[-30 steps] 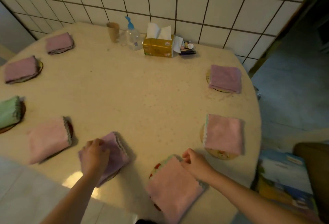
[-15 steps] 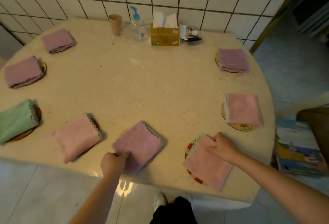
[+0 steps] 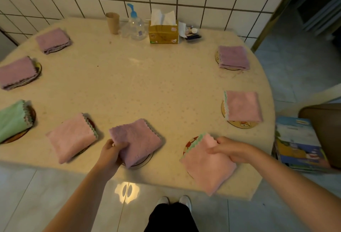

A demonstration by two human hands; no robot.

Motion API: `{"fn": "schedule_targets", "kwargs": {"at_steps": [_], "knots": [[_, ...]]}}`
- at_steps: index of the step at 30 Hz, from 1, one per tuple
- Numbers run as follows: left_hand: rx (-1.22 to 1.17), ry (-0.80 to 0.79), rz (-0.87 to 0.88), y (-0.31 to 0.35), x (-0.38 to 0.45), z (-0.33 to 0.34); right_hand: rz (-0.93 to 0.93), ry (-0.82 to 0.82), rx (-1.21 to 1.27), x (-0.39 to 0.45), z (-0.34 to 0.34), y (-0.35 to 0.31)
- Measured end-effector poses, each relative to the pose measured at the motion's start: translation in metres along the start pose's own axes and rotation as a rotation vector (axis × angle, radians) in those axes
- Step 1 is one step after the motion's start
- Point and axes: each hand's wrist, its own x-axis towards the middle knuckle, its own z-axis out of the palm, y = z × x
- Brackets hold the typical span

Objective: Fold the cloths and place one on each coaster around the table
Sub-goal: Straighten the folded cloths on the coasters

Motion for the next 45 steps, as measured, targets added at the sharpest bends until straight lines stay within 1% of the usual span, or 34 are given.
{"fn": "schedule_targets", "kwargs": {"at_steps": [2, 4, 5, 7, 8, 10, 12, 15, 17, 19, 21, 23, 26, 31, 33, 34, 35, 36, 39, 41, 43, 45], "knots": [[0.038, -0.107, 0.027, 0.012, 0.004, -0.003, -0.034, 0.003, 0.268, -0.006, -0.002, 0.012], [0.136, -0.212, 0.043, 0.023, 0.006, -0.006, -0.060, 0.031, 0.502, -0.006, 0.001, 0.028], [0.189, -0.238, 0.041, 0.024, 0.009, -0.007, -0.057, 0.048, 0.590, -0.005, 0.003, 0.036], [0.327, -0.178, 0.024, 0.023, 0.019, -0.009, -0.020, 0.077, 0.703, -0.001, 0.011, 0.052], [0.403, -0.134, 0.017, 0.021, 0.025, -0.012, -0.006, 0.091, 0.726, 0.002, 0.015, 0.058], [0.492, -0.103, -0.001, 0.017, 0.037, -0.017, -0.012, 0.150, 0.712, 0.005, 0.020, 0.063], [0.528, -0.108, -0.005, 0.017, 0.042, -0.022, -0.046, 0.198, 0.684, 0.005, 0.022, 0.062], [0.586, -0.125, 0.037, 0.017, 0.043, -0.028, -0.096, 0.185, 0.675, 0.002, 0.023, 0.057], [0.624, -0.130, 0.063, 0.017, 0.044, -0.034, -0.098, 0.197, 0.633, 0.003, 0.024, 0.056], [0.652, -0.128, 0.061, 0.018, 0.047, -0.038, -0.085, 0.241, 0.587, 0.005, 0.026, 0.056], [0.680, -0.104, 0.061, 0.019, 0.049, -0.039, -0.062, 0.297, 0.529, 0.006, 0.029, 0.055], [0.732, -0.058, 0.063, 0.020, 0.049, -0.037, -0.043, 0.365, 0.411, 0.006, 0.028, 0.054], [0.754, 0.062, 0.058, 0.024, 0.048, -0.036, -0.023, 0.489, 0.150, 0.003, 0.022, 0.055], [0.781, 0.192, 0.096, 0.023, 0.043, -0.043, -0.053, 0.688, -0.415, 0.006, 0.023, 0.061], [0.734, 0.229, 0.116, 0.022, 0.037, -0.047, -0.059, 0.769, -0.693, 0.004, 0.027, 0.056], [0.693, 0.242, 0.125, 0.024, 0.034, -0.050, -0.099, 0.815, -0.802, 0.002, 0.030, 0.048], [0.655, 0.248, 0.137, 0.025, 0.031, -0.052, -0.151, 0.835, -0.842, 0.001, 0.033, 0.040], [0.624, 0.249, 0.145, 0.029, 0.027, -0.056, -0.209, 0.821, -0.842, 0.002, 0.039, 0.028], [0.587, 0.279, 0.204, 0.043, 0.023, -0.075, -0.354, 0.688, -0.824, 0.009, 0.074, -0.014], [0.577, 0.328, 0.256, 0.057, 0.025, -0.104, -0.473, 0.634, -0.786, 0.025, 0.111, -0.047], [0.578, 0.382, 0.295, 0.065, 0.027, -0.120, -0.585, 0.573, -0.714, 0.030, 0.137, -0.070], [0.550, 0.434, 0.309, 0.082, 0.036, -0.161, -0.666, 0.478, -0.668, 0.046, 0.183, -0.101]]}}
